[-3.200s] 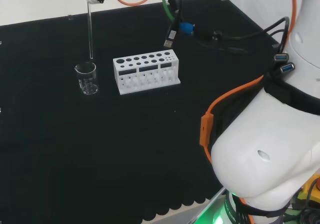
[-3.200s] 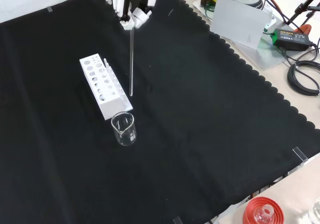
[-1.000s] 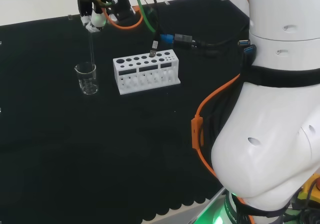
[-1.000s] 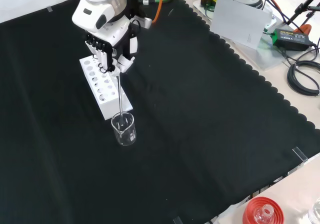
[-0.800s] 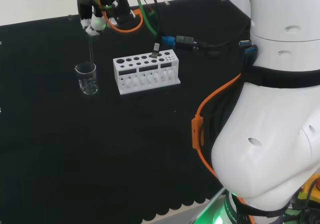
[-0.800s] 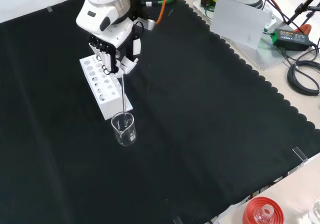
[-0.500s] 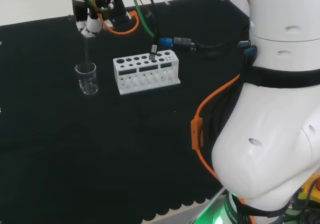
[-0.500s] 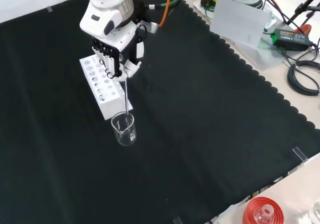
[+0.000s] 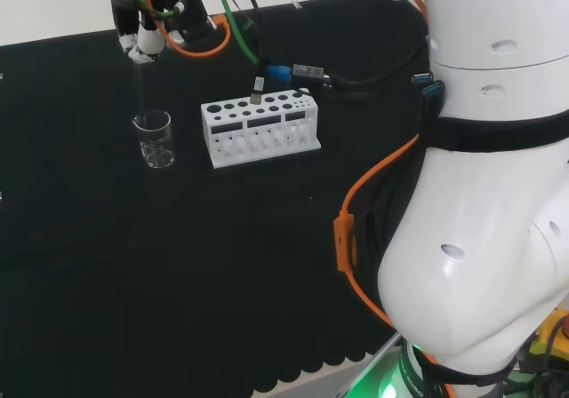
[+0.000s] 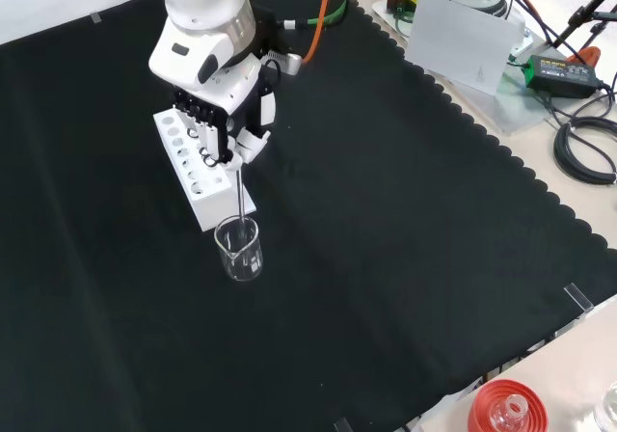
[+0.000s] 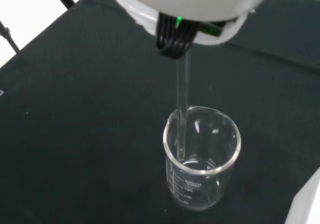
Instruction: Stir in the beaker to the left of the white test tube rack with the glass rod.
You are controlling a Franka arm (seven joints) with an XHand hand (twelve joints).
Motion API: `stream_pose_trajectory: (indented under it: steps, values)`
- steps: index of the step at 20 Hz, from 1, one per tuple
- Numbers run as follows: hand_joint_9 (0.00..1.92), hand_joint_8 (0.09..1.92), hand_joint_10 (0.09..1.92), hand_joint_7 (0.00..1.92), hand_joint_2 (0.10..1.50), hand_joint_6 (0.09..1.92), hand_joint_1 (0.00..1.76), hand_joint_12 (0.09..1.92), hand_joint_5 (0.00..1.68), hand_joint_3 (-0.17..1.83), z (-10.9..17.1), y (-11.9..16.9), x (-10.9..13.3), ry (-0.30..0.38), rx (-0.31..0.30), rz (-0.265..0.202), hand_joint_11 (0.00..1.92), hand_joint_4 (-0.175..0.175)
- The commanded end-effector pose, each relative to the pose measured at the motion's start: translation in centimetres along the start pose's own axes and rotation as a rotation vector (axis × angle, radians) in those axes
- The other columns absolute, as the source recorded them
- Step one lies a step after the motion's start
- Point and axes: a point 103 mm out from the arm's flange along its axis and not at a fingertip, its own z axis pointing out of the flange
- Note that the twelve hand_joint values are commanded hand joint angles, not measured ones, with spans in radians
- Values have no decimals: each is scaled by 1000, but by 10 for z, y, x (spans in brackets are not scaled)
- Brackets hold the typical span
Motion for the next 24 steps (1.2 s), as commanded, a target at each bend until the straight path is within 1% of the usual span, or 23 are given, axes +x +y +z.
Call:
stream_pose_trajectory:
  steps: [1,2,3,4,7,10,13,15,16,17,20,21,24]
  values:
    - [1770,726,439,1393,608,604,1331,737,1201,744,2,5,-9,12,18,1,1604,-175]
    - [1770,726,439,1393,608,605,1331,737,1201,745,1,6,-16,16,17,2,1605,-175]
    - [1770,726,439,1393,608,605,1331,737,1201,745,1,8,-14,-6,15,8,1605,-175]
    - [1770,727,439,1393,608,605,1331,737,1201,745,1,9,-14,-10,14,10,1605,-175]
    - [1770,727,439,1393,608,605,1331,737,1201,745,1,9,-20,2,16,15,1605,-175]
    - [1769,726,439,1393,608,605,1331,737,1201,745,1,4,-43,32,11,20,1605,-175]
    - [1769,726,440,1393,607,606,1331,737,1200,745,2,-5,-54,17,1,36,1605,-175]
    - [1769,726,440,1393,607,606,1331,737,1200,745,2,-12,-54,9,-5,39,1605,-175]
    - [1769,726,440,1393,607,606,1331,737,1200,745,2,-8,-51,9,8,31,1605,-175]
    - [1769,726,440,1393,607,607,1331,737,1200,746,2,-8,-49,10,7,26,1605,-175]
    - [1769,727,440,1393,607,607,1331,737,1200,746,3,-16,-48,16,-13,39,1605,-175]
    - [1769,727,440,1393,607,607,1331,737,1200,746,3,-16,-46,21,1,45,1605,-175]
    - [1769,727,440,1393,607,607,1331,738,1200,746,3,-21,-43,29,-12,44,1605,-175]
